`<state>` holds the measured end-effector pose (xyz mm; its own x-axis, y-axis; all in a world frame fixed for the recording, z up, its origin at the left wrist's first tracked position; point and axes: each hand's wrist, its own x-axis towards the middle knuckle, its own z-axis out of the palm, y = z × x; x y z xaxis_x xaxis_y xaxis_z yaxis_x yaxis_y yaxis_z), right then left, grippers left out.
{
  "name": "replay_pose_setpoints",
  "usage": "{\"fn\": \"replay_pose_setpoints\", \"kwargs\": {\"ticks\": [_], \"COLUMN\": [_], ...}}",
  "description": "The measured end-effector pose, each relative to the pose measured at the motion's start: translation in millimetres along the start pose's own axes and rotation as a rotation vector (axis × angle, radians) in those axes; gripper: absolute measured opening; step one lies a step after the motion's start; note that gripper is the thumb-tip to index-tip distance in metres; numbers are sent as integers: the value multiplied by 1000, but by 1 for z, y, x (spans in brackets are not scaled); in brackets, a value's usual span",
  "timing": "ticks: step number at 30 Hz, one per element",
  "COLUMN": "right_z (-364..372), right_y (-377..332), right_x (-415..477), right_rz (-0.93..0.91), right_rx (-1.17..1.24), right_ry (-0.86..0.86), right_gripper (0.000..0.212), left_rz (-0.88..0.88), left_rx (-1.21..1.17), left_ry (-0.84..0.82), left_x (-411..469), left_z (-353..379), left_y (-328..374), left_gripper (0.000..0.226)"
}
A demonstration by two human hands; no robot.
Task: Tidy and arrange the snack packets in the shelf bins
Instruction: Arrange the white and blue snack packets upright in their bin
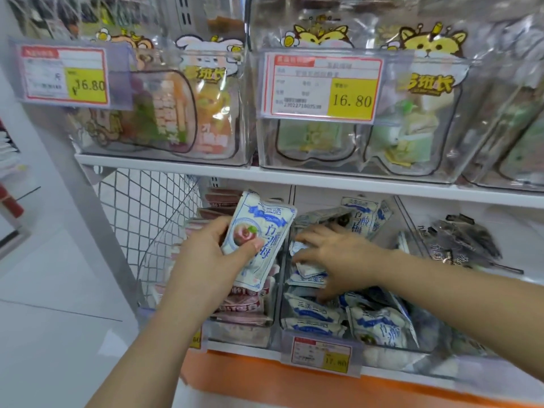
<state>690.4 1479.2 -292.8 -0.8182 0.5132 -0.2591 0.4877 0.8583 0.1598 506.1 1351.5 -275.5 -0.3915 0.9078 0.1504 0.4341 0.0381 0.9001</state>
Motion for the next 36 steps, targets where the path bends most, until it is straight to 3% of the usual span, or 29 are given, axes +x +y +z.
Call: {"fn": "replay_pose_setpoints", "kwargs": {"ticks": [9, 14, 18, 22, 27, 31, 36], "right_z": [19, 13, 6, 0, 0, 11, -1], "right_y": [-4, 9, 27, 44, 45, 35, 37], "right_x": [11, 11, 3, 6, 22, 27, 7], "right_rz": [49, 38, 123, 315, 411, 368, 313], "right_rx": [-72, -17, 91, 233, 320, 8, 147], "right_ry": [14, 183, 376, 346, 379, 325, 260], "right_gripper": [91, 62, 59, 63, 70, 79, 86], "left_rz": [7, 11, 8, 8, 3, -5, 3], "left_rx": [-15, 0, -4, 12, 28, 40, 29], "left_ry": [-12, -9, -17, -16, -17, -15, -15], "left_x": [5, 4, 4, 5, 6, 4, 3], "left_z": [7, 9, 10, 12, 15, 16, 15], "left_y": [-2, 0, 1, 0, 0, 0, -1], "left_gripper": [9, 9, 10, 9, 9, 10, 11]}}
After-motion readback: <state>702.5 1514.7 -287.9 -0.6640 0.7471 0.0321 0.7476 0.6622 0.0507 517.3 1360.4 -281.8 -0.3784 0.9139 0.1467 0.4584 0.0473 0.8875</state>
